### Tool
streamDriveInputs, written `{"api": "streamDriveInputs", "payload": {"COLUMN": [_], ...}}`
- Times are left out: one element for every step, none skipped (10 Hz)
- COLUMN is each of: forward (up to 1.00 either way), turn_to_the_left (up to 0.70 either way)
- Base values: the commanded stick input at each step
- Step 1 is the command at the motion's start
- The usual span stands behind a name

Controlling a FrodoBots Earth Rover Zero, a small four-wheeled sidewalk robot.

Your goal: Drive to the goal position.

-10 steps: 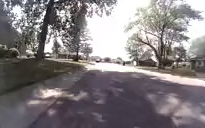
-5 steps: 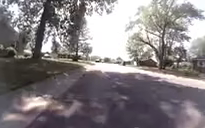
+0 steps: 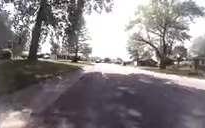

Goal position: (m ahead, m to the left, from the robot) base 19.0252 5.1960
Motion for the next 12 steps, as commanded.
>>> {"api": "streamDriveInputs", "payload": {"forward": [1.00,1.00,1.00,1.00,1.00,1.00,1.00,1.00,1.00,1.00,1.00,1.00], "turn_to_the_left": [0.00,0.00,0.00,0.01,0.03,0.04,0.08,0.12,0.05,0.03,0.03,0.03]}}
